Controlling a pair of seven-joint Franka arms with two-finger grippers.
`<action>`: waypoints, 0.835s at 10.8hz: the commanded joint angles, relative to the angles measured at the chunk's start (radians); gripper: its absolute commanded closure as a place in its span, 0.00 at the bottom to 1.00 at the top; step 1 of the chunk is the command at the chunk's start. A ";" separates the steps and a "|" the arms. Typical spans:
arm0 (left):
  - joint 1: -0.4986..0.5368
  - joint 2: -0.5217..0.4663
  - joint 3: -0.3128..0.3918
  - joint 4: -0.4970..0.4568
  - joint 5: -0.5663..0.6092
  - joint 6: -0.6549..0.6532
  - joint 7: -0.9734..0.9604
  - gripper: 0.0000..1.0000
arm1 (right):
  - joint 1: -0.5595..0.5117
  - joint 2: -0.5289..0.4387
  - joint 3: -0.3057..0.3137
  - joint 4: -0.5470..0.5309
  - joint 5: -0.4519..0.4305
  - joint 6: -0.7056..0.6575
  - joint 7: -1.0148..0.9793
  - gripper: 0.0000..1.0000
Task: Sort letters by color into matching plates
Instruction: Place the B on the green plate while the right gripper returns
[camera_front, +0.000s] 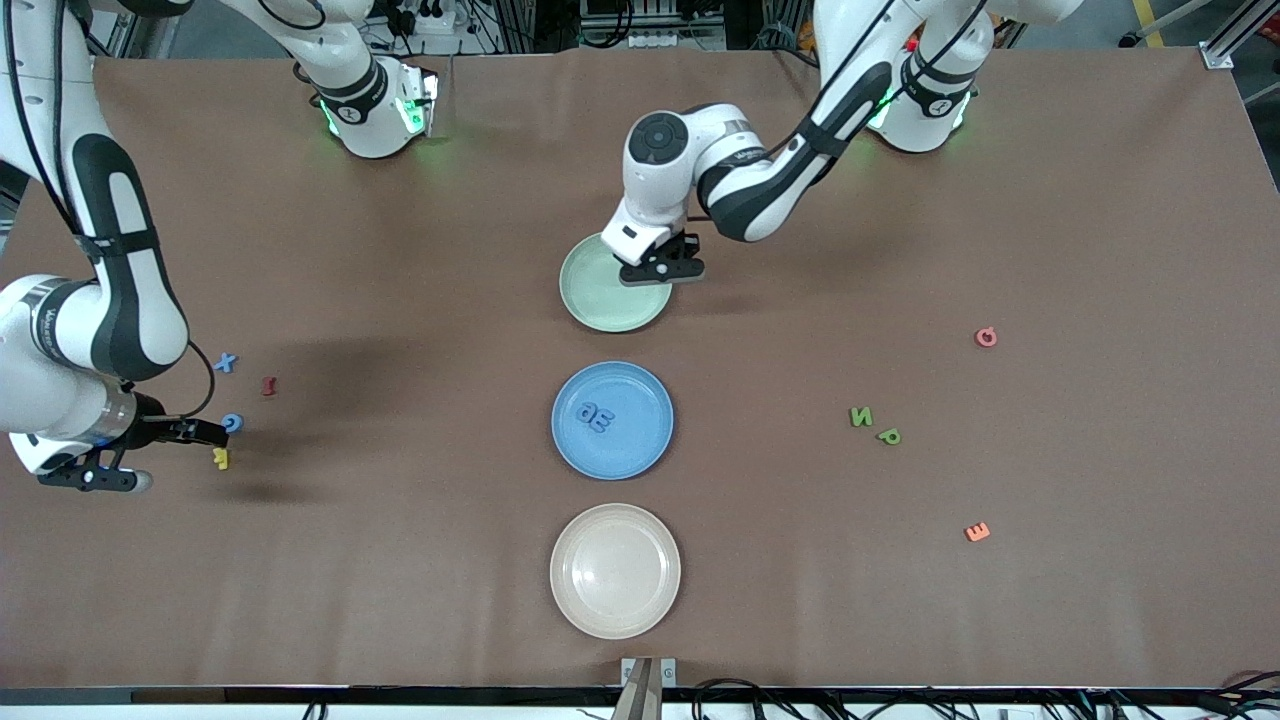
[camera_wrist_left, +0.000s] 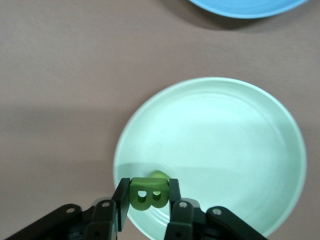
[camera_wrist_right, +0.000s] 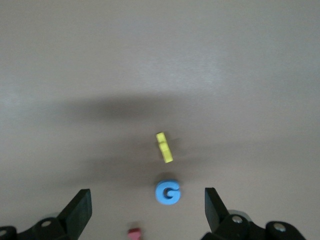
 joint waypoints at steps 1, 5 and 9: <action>-0.068 0.052 0.010 0.113 -0.019 -0.052 -0.097 1.00 | -0.149 -0.033 0.106 -0.150 -0.018 0.177 -0.046 0.00; -0.106 0.069 0.034 0.137 -0.002 -0.132 -0.186 0.00 | -0.174 -0.005 0.114 -0.210 -0.016 0.291 -0.051 0.00; -0.085 0.053 0.126 0.210 -0.013 -0.263 -0.359 0.00 | -0.176 0.021 0.114 -0.270 -0.016 0.386 -0.053 0.00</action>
